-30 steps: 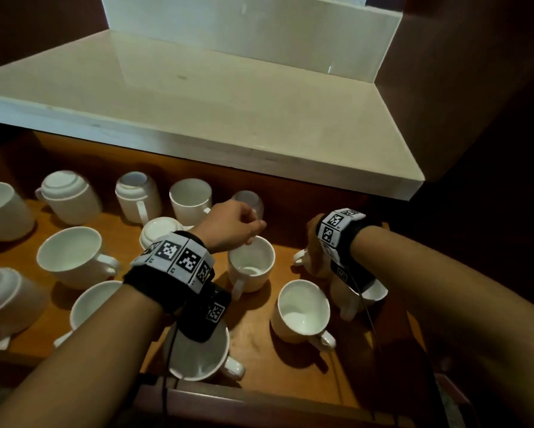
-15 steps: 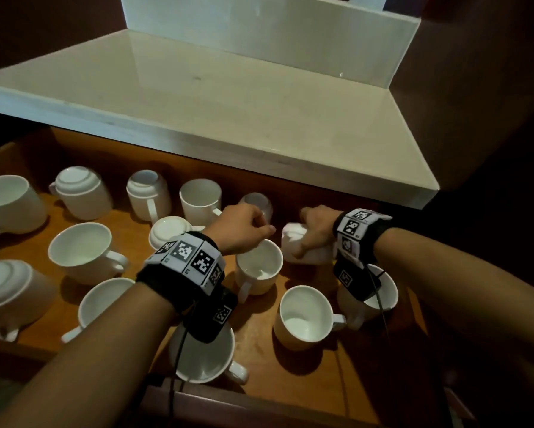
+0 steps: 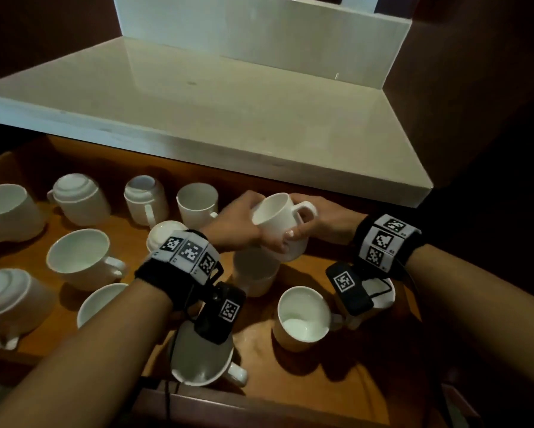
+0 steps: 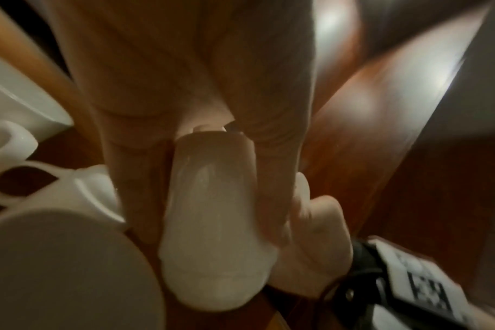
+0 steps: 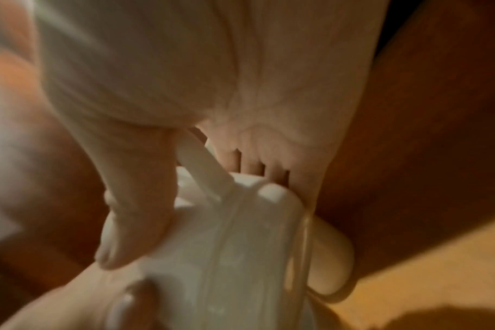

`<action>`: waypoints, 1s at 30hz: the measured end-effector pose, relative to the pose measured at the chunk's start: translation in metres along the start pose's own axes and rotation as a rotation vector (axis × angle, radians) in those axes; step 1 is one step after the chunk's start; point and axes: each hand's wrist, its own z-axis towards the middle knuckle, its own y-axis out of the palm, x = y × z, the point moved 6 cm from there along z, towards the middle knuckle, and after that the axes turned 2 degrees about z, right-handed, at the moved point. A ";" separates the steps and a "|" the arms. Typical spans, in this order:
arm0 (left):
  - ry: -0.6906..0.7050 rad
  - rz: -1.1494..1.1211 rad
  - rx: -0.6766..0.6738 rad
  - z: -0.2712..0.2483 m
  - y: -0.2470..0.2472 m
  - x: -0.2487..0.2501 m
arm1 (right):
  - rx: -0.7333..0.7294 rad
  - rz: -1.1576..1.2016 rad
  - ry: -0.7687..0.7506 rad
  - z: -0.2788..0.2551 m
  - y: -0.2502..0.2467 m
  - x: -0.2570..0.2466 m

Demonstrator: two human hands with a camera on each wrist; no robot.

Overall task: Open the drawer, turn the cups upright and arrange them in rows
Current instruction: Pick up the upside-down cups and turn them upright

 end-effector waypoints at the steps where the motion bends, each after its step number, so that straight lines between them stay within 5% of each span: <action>1: 0.010 -0.011 0.039 0.001 -0.004 0.000 | 0.019 -0.065 -0.012 0.000 -0.002 -0.003; 7: 0.153 0.049 0.164 -0.008 -0.005 0.011 | 0.087 -0.647 -0.100 -0.005 0.000 -0.044; 12: 0.228 0.000 0.207 -0.009 -0.009 0.018 | 0.130 -0.714 -0.022 -0.008 -0.018 -0.046; 16: 0.170 0.199 0.202 -0.001 -0.017 0.007 | 0.242 -0.734 0.074 -0.010 -0.027 -0.029; 19: 0.045 0.344 0.215 0.005 -0.027 -0.011 | 0.189 -0.850 0.139 -0.004 -0.016 -0.006; 30: -0.051 0.274 0.114 0.012 -0.052 -0.027 | -0.004 -1.064 0.398 0.038 0.009 0.026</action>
